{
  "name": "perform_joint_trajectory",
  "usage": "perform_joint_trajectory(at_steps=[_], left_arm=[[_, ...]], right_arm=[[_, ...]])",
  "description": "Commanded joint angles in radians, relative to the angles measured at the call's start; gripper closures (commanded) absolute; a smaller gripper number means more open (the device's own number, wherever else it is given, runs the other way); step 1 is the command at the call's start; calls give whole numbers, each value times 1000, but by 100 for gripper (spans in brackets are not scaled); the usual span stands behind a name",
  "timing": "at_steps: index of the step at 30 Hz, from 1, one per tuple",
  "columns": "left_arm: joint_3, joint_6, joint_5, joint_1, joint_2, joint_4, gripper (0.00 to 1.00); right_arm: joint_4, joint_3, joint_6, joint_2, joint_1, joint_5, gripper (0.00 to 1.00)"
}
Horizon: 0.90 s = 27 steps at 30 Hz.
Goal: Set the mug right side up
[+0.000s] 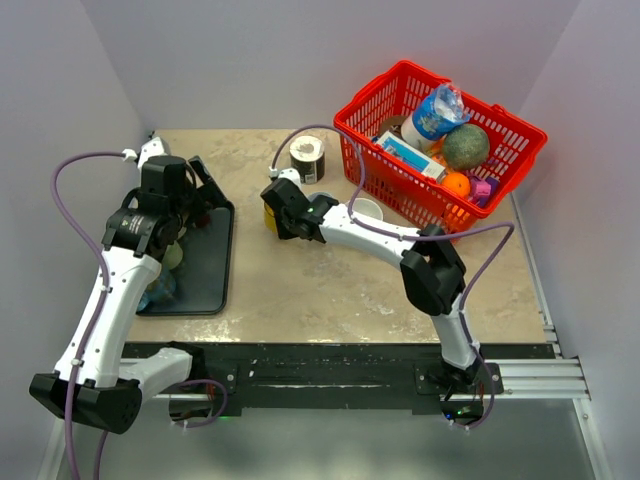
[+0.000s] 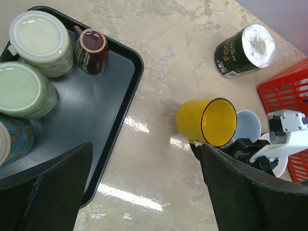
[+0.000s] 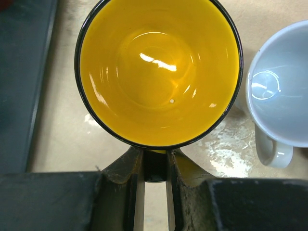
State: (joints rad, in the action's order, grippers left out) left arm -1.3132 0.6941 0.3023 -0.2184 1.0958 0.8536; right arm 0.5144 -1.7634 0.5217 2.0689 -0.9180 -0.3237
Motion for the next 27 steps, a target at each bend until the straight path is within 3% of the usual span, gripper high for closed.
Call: perform_joint_trajectory(at_steps=[1, 16, 18, 19, 22, 27], left_arm=[[-44, -19, 37, 5, -5, 33, 1], [-67, -8, 44, 7, 29, 65, 1], [-73, -4, 47, 7, 44, 84, 1], [-73, 1, 50, 7, 45, 88, 1], [-73, 4, 54, 7, 44, 91, 1], [-81, 1, 70, 8, 44, 101, 1]], right_arm=[[-77, -76, -20, 25, -12, -146, 100], [16, -191, -28, 166, -21, -239, 99], [42, -211, -19, 174, -22, -239, 86], [47, -214, -17, 178, -24, -239, 68], [64, -228, -12, 180, -24, -227, 49], [119, -277, 1, 168, -22, -163, 28]])
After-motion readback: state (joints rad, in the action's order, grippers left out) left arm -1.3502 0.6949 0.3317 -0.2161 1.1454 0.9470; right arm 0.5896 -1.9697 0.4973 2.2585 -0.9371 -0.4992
